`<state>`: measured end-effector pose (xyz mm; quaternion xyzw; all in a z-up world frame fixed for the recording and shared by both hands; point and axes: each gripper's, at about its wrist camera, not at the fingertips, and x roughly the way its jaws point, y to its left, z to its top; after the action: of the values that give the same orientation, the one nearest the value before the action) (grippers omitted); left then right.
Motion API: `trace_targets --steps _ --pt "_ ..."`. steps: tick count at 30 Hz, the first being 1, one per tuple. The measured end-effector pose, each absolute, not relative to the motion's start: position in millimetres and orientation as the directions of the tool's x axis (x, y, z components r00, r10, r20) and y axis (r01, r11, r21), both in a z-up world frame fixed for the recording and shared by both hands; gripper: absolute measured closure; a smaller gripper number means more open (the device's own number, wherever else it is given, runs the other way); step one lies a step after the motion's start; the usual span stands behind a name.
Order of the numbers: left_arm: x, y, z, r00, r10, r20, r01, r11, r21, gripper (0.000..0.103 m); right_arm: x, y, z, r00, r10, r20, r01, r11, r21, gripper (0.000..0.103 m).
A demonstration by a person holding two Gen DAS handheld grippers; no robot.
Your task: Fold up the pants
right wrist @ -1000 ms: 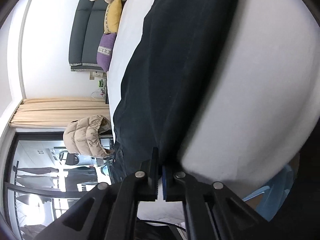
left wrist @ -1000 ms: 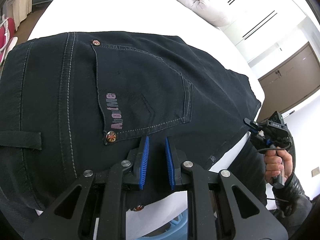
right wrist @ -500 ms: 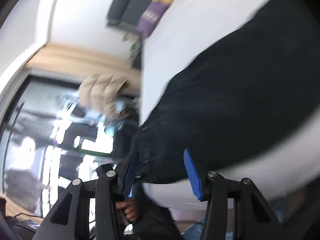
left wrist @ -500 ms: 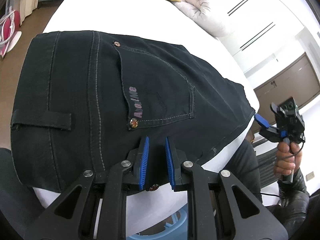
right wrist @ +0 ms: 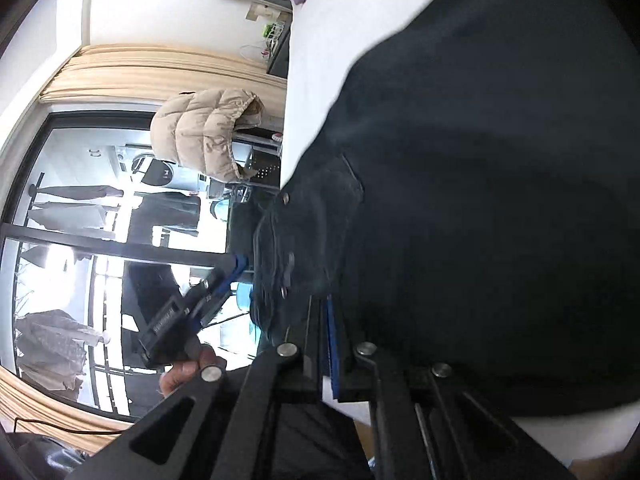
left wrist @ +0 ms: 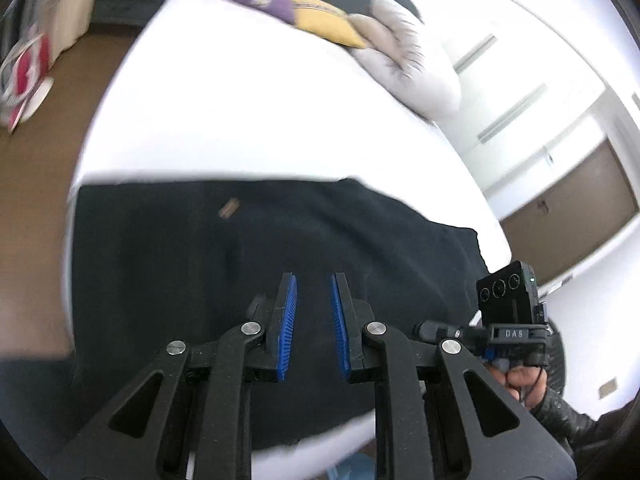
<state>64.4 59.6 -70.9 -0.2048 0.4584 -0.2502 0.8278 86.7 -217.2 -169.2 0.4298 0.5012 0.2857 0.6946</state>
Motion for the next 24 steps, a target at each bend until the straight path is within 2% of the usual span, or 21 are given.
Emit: trace_targets --steps 3,6,7,10,12,16,24 --pt "101.5 20.2 -76.2 0.416 -0.608 -0.676 0.278 0.793 -0.542 0.086 113.3 -215.7 -175.9 0.332 0.831 -0.447 0.044 0.460 0.887 0.098" --pt "134.1 -7.5 -105.5 0.352 -0.558 -0.752 0.244 0.830 -0.502 0.086 140.9 -217.3 -196.6 0.337 0.830 -0.445 0.113 0.433 0.894 0.098" --pt "141.8 -8.4 -121.2 0.322 -0.537 -0.779 0.204 0.843 -0.497 0.086 146.3 -224.0 -207.4 0.346 0.817 -0.462 0.154 0.437 0.886 0.103" --pt "141.1 2.3 -147.5 0.320 -0.574 -0.754 0.180 0.818 -0.547 0.086 154.1 -254.1 -219.3 0.408 0.790 -0.458 0.192 0.416 0.889 0.103" --pt "138.7 1.9 -148.8 0.320 -0.573 -0.754 0.175 0.818 -0.548 0.088 154.1 -285.7 -214.4 0.468 0.734 -0.491 0.212 0.446 0.869 0.103" --pt "144.0 3.6 -153.6 0.311 -0.565 -0.764 0.167 0.824 -0.541 0.094 150.6 -374.5 -220.0 0.599 0.643 -0.477 0.303 0.369 0.878 0.103" --pt "143.0 2.8 -153.9 0.313 -0.570 -0.760 0.168 0.821 -0.546 0.094 120.3 -566.8 -196.6 0.761 0.244 -0.601 0.502 0.366 0.784 0.103"
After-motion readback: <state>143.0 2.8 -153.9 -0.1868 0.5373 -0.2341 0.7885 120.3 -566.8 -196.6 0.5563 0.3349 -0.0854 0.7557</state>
